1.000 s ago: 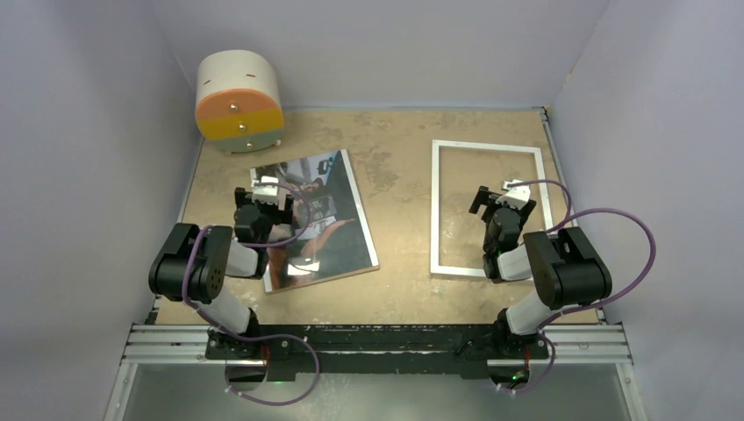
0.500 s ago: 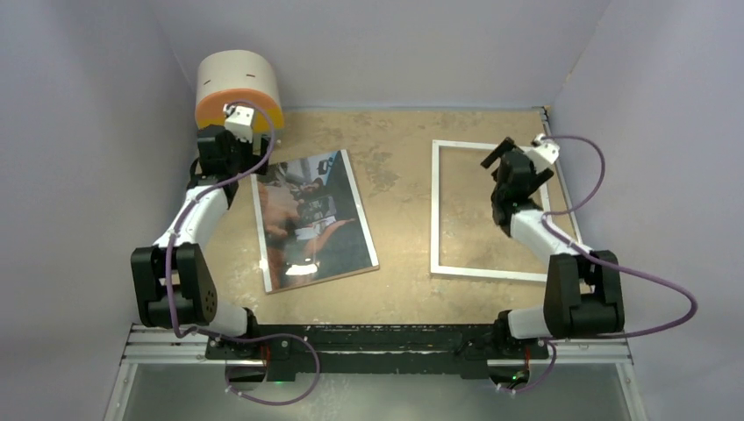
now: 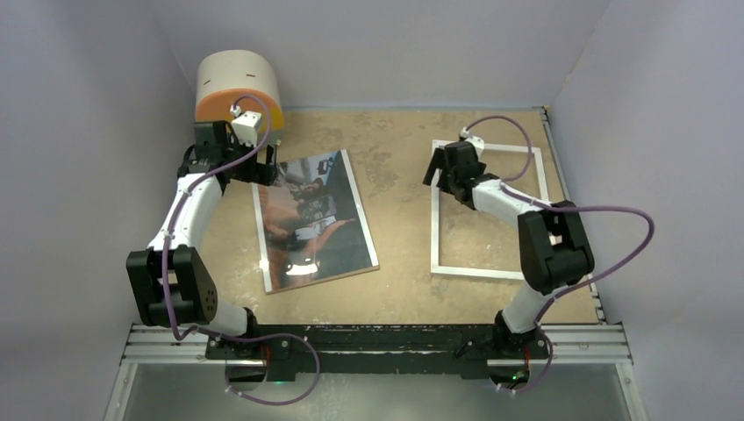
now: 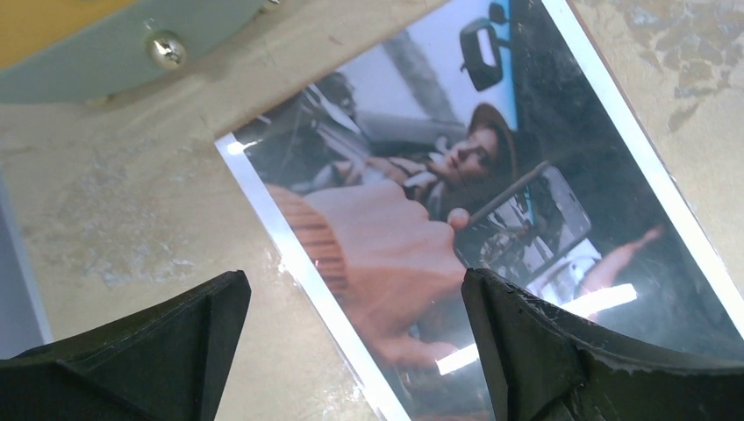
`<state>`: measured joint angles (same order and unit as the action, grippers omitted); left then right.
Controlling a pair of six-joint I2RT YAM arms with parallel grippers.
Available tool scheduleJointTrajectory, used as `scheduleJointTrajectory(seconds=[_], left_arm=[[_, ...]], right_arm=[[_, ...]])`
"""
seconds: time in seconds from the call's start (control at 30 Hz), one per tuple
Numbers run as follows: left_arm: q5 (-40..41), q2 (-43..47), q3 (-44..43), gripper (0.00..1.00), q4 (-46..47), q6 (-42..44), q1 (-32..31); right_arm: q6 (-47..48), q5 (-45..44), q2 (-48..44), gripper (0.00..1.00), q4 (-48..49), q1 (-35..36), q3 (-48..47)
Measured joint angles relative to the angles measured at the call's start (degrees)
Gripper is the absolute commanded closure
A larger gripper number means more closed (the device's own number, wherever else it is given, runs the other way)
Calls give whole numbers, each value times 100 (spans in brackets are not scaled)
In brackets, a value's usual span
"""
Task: Put the photo into the frame
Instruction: Turn over the photo frame at the center of the board.
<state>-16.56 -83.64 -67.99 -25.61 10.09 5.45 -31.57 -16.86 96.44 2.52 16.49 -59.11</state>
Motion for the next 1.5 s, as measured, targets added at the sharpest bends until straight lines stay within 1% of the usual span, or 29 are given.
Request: scheduleJointTrajectory(seconds=[0.1,0.23,0.47,0.5,0.67,0.97,1.07,1.2,1.33,1.5], left_arm=[[-101,4,2,0,-155,0,0],[-164,20,4,0,-293,15,0],[-175,20,9,0,-422,44,0],[-177,20,9,0,-439,50,0],[-219,20,11,0,-560,109,-2],[-271,17,50,0,-732,166,-81],[-136,15,136,0,-713,146,-205],[66,-15,282,0,-717,144,-468],[160,-15,330,0,-748,146,-664],[297,-15,330,0,-750,149,-704]], right_arm=[[83,33,280,2,-173,205,-72],[190,35,525,7,-402,269,-85],[348,-125,1036,23,-787,470,-551],[358,-168,1091,26,-800,514,-603],[389,-328,1191,50,-837,629,-695],[328,-363,1268,90,-861,763,-791],[157,-352,1314,100,-1078,940,-951],[-125,-291,1320,100,-1523,1377,-1147],[-431,-120,1318,100,-1899,1836,-1556],[-793,411,1113,100,-2035,2031,-2037]])
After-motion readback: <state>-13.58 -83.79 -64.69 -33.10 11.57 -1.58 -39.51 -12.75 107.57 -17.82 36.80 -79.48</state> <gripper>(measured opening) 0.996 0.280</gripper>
